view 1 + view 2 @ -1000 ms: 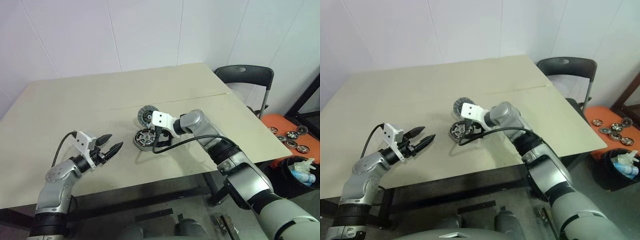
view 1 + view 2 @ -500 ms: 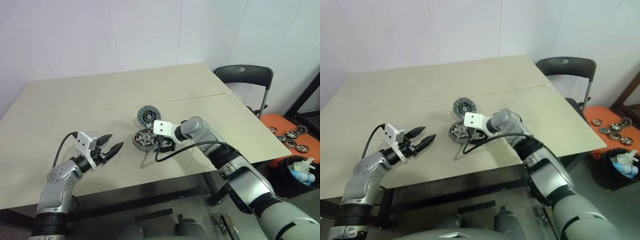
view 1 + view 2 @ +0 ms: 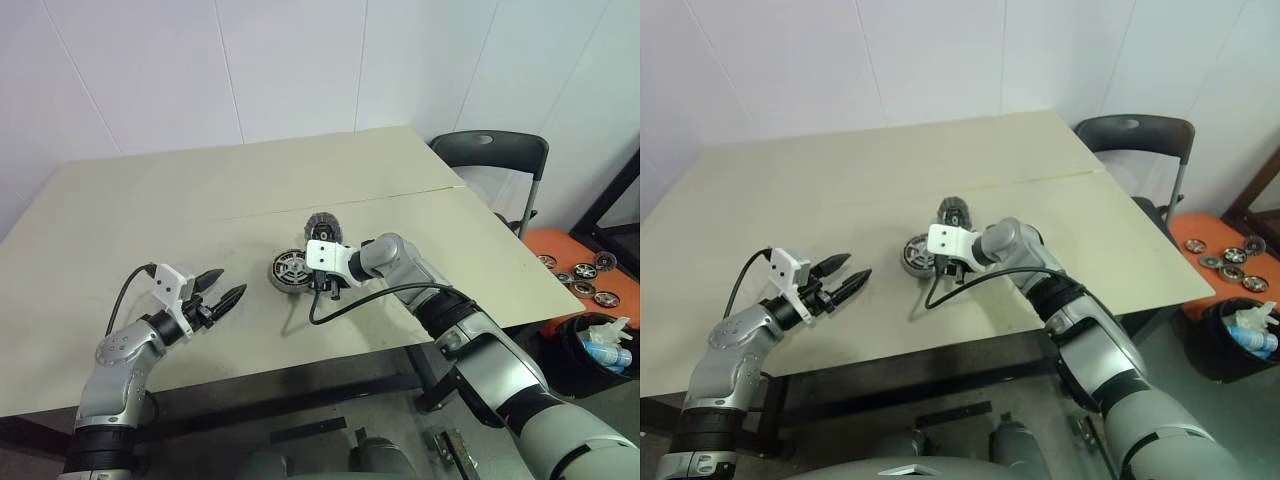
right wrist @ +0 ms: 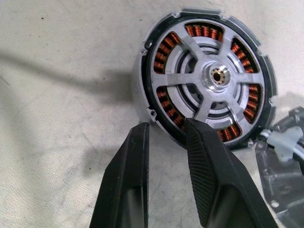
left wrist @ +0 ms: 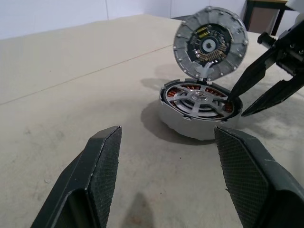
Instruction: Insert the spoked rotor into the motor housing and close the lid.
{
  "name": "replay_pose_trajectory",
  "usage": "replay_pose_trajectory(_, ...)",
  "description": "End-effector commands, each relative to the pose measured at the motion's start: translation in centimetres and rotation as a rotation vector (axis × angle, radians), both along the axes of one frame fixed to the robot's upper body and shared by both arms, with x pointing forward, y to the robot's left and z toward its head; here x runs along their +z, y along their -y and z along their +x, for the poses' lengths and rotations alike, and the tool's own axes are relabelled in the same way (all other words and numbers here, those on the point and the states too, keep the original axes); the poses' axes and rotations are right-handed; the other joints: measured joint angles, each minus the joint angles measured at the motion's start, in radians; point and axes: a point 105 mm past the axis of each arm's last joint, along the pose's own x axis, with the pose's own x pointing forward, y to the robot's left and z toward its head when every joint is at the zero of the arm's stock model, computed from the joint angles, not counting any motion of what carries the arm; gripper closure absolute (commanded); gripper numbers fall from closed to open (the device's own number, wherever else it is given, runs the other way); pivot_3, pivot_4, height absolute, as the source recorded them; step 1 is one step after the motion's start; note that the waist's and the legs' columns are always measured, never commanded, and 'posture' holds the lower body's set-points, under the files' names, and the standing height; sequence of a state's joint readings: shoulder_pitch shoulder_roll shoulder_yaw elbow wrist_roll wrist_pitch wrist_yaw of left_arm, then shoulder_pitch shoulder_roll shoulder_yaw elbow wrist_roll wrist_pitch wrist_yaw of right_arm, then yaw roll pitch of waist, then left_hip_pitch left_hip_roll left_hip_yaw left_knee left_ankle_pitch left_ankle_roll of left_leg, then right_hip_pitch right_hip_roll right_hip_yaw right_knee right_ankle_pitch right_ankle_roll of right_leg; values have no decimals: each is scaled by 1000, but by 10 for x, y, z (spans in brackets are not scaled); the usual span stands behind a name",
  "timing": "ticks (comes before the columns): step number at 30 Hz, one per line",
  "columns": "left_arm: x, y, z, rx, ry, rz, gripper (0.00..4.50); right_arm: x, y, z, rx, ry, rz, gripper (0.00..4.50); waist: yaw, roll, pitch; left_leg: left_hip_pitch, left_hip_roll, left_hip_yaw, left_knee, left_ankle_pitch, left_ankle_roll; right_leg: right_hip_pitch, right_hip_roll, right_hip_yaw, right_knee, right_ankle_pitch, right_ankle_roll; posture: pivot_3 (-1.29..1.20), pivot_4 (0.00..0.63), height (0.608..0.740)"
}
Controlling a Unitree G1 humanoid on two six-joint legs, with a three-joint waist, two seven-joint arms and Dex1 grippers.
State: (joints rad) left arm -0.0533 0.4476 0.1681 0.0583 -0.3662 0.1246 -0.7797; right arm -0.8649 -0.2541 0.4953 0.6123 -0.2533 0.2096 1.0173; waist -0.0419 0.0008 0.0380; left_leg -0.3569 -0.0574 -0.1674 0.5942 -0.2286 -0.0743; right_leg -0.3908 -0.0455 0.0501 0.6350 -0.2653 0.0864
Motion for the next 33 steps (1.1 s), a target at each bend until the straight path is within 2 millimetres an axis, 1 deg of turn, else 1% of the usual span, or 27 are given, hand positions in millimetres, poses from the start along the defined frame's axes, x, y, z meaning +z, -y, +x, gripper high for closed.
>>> replay_pose_trajectory(1,11,3,4,-9,53,15,1173,11,-5,-1,34,26,10,3661,0,0,0,0,0,0,0,0,0,0,0,0,0,0,0,0,0,740)
replay_pose_trajectory(2,11,3,5,-8,53,17,1173,10,-6,-3,42,22,9,3857,-1,0,0,0,0,0,0,0,0,0,0,0,0,0,0,0,0,740)
replay_pose_trajectory(4,11,3,5,-6,53,18,1173,9,-8,-5,46,21,11,4468,-1,0,0,0,0,0,0,0,0,0,0,0,0,0,0,0,0,740)
replay_pose_trajectory(14,9,1,5,7,48,33,1173,10,-9,-5,44,30,8,4468,-1,0,0,0,0,0,0,0,0,0,0,0,0,1,1,0,0,740)
replay_pose_trajectory(23,4,5,5,-6,35,44,1173,1,-12,-12,50,6,16,4468,-1,0,0,0,0,0,0,0,0,0,0,0,0,1,2,0,0,740)
replay_pose_trajectory(26,4,7,5,-9,34,43,1173,-1,-14,-12,41,13,19,3812,-3,0,0,1,0,0,0,0,0,0,0,0,0,1,2,0,0,740)
replay_pose_trajectory(29,5,7,5,-6,37,39,1173,-1,-16,-12,32,14,25,2844,-3,0,0,1,0,0,0,0,0,0,0,0,0,1,2,0,0,740)
replay_pose_trajectory(33,5,7,4,-3,37,37,1173,-3,-17,-13,31,11,27,2844,-2,0,0,1,0,0,1,0,0,1,0,0,1,0,2,0,0,740)
